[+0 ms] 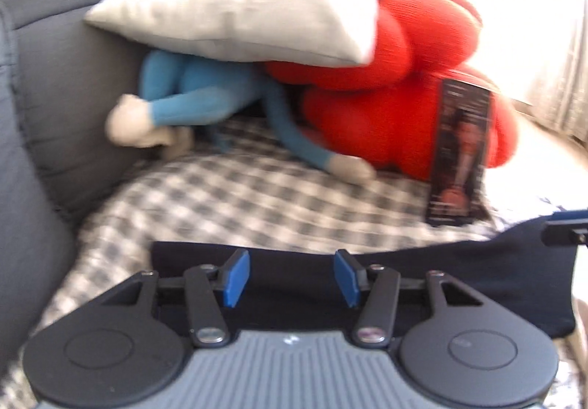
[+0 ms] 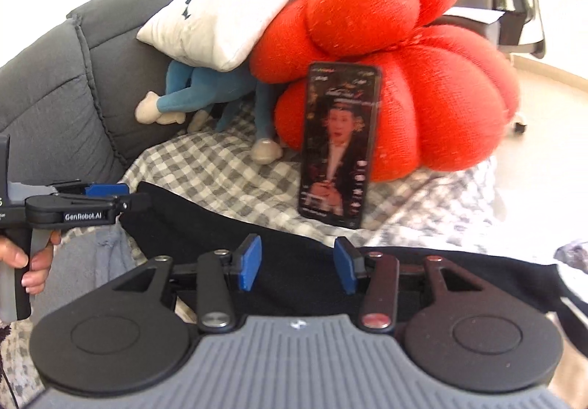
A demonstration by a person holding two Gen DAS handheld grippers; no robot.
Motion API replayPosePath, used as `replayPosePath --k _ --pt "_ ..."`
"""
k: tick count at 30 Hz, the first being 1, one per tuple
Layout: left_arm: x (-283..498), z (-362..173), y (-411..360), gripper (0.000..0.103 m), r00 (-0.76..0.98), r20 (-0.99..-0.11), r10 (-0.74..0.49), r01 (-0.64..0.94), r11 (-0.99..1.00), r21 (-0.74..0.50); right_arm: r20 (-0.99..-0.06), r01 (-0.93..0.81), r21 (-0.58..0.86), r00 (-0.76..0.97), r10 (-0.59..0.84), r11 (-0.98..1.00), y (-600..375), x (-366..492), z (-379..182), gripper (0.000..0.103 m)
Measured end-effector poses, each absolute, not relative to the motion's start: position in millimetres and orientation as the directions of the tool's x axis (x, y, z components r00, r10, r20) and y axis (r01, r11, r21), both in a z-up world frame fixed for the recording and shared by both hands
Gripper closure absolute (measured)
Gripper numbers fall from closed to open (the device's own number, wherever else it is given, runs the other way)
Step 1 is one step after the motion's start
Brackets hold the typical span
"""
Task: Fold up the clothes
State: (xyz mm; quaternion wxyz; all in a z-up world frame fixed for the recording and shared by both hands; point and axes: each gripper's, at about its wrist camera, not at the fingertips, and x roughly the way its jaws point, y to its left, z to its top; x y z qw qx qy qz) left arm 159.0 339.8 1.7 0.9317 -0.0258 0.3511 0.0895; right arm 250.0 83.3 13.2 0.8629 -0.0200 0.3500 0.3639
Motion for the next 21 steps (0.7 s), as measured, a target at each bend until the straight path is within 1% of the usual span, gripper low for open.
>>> replayPosePath --k 3,5,6,7,8,9,10,12,14,15,16,19,21 --pt "165.4 -12.3 308.0 0.051 0.74 -0.668 0.076 -0.109 0.994 -0.007 -0.637 -0.613 0.174 0.527 0.562 0.771 64.9 245.2 19.1 0.053" --pt "166.9 -23.3 291.4 0.051 0.75 -0.661 0.029 -0.065 0.997 -0.03 -0.642 -0.589 0.168 0.542 0.542 0.79 53.8 243.6 17.4 0.053" --pt "167.7 -28.8 283.1 0.054 0.754 -0.657 0.005 -0.043 0.998 -0.041 -0.644 -0.577 0.179 0.543 0.538 0.797 48.3 243.3 15.0 0.053" --pt "166.9 -33.6 277.2 0.06 0.758 -0.652 -0.013 -0.021 0.999 -0.045 -0.646 -0.564 0.196 0.542 0.538 0.802 43.3 243.2 11.8 0.053" --pt "163.1 -36.8 275.6 0.062 0.764 -0.645 -0.022 0.0 0.999 -0.034 -0.647 -0.555 0.214 0.536 0.542 0.804 39.6 242.5 8.0 0.053" --pt "159.2 -40.0 273.9 0.069 0.769 -0.638 -0.032 0.021 0.999 -0.024 -0.651 -0.55 0.228 0.528 0.546 0.803 36.8 240.9 4.3 0.053" --pt "155.4 -43.3 272.3 0.071 0.774 -0.631 -0.041 0.042 0.999 -0.014 -0.654 -0.546 0.241 0.52 0.55 0.802 34.0 239.3 0.5 0.053" --pt "147.8 -49.8 269.1 0.071 0.784 -0.618 -0.061 0.083 0.996 0.008 -0.661 -0.542 0.258 0.505 0.555 0.8 29.5 235.7 -5.6 0.053" --pt "140.2 -56.3 265.8 0.069 0.792 -0.605 -0.081 0.124 0.992 0.03 -0.672 -0.559 0.243 0.492 0.553 0.792 26.5 230.0 -8.9 0.053" --pt "136.3 -59.5 264.2 0.064 0.796 -0.598 -0.091 0.144 0.989 0.041 -0.676 -0.573 0.236 0.484 0.556 0.785 24.4 226.4 -10.6 0.053" --pt "132.5 -62.7 262.6 0.061 0.8 -0.592 -0.102 0.164 0.985 0.053 -0.679 -0.586 0.229 0.476 0.559 0.777 22.4 222.8 -12.3 0.053" --pt "121.1 -72.5 257.7 0.061 0.808 -0.573 -0.134 0.223 0.971 0.088 -0.672 -0.612 0.239 0.457 0.583 0.754 19.3 213.5 -18.5 0.053" --pt "116.0 -76.0 258.1 0.061 0.814 -0.563 -0.143 0.242 0.965 0.105 -0.648 -0.655 0.25 0.434 0.626 0.713 23.4 205.3 -23.6 0.053"
